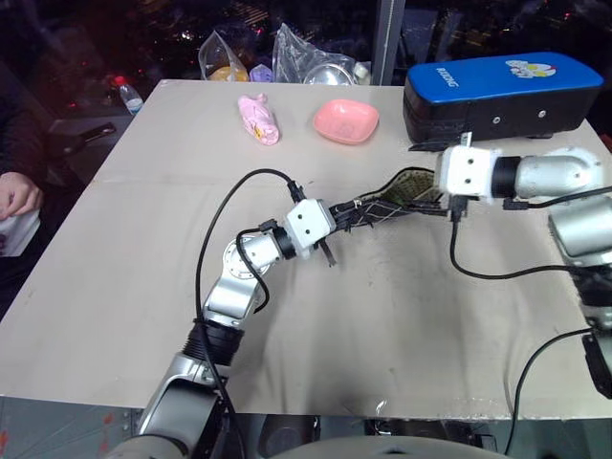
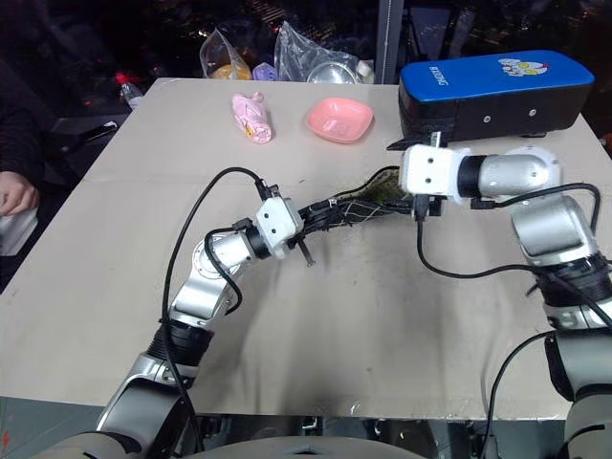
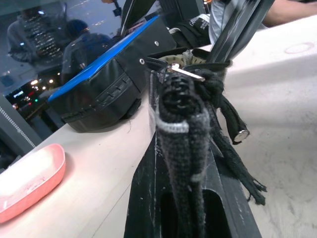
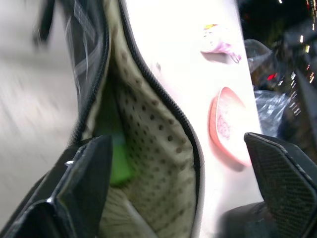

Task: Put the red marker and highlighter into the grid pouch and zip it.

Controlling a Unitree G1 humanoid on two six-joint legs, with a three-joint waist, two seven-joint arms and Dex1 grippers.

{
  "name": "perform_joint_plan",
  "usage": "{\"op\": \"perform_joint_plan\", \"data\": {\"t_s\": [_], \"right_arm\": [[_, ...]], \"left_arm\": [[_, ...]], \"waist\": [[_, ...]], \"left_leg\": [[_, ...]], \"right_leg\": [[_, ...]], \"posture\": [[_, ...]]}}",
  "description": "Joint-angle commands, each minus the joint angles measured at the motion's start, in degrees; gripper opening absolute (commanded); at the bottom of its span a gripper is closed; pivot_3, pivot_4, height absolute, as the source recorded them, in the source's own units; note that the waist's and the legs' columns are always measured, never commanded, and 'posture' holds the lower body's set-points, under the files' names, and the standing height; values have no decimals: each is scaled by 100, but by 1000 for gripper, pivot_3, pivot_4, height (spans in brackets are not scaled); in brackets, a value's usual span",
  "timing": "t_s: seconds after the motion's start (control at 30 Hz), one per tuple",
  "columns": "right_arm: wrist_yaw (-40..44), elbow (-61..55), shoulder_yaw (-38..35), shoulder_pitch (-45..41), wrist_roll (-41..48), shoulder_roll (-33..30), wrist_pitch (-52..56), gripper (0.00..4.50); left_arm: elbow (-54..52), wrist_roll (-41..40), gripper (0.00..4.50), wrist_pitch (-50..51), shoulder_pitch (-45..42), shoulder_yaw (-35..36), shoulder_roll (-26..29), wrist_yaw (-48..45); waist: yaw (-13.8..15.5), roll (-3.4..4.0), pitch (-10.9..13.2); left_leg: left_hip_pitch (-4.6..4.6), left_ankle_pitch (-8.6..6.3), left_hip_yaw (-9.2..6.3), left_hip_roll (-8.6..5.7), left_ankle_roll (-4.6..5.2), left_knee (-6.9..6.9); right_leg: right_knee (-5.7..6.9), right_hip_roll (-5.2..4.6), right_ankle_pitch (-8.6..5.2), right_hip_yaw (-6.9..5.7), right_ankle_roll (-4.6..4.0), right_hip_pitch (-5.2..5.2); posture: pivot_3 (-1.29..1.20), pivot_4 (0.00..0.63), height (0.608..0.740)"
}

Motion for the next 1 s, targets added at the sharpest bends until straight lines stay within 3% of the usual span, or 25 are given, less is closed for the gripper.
{"op": "perform_joint_plan", "data": {"t_s": [0.03,0.13,0.27,0.4,0.6,1.0], "right_arm": [[-275,-1169,-864,165,1272,-6,1983,4094],[-589,-2010,-1186,561,2198,122,3335,4094],[-1618,-2800,-1311,1145,3083,853,5066,4094],[-2481,-2880,-1411,1124,3514,1662,6158,4094],[-3181,-2441,-1168,762,3378,2206,6166,4094],[-3740,-1980,-846,492,3362,2879,5722,4094]], "left_arm": [[-99,-133,0,4,-18,126,-52,80],[-60,-160,0,48,-42,151,-96,115],[-22,-191,0,86,-91,153,-137,98],[-13,-189,0,82,-98,154,-135,61],[-35,-155,0,84,-76,156,-115,54],[-106,-101,0,85,-16,148,-98,96]], "waist": [[-2,0,0],[-5,0,-1],[-8,-2,-3],[-17,-6,-6],[-15,-4,-6],[-18,-4,-6]], "left_leg": [[0,0,-2,0,0,1],[1,0,-5,1,0,0],[1,-1,-9,1,1,-5],[2,-1,-7,-3,2,1],[-1,-1,-10,-6,3,0],[-2,-1,-13,-5,3,-3]], "right_leg": [[2,0,0,0,0,0],[4,0,0,-1,-1,1],[2,0,0,-2,-1,3],[6,-3,1,-1,0,3],[2,1,1,-4,0,3],[1,4,0,-6,0,2]], "posture": [[0,150,716],[0,150,716],[0,150,716],[0,150,716],[0,150,716],[0,150,716]]}}
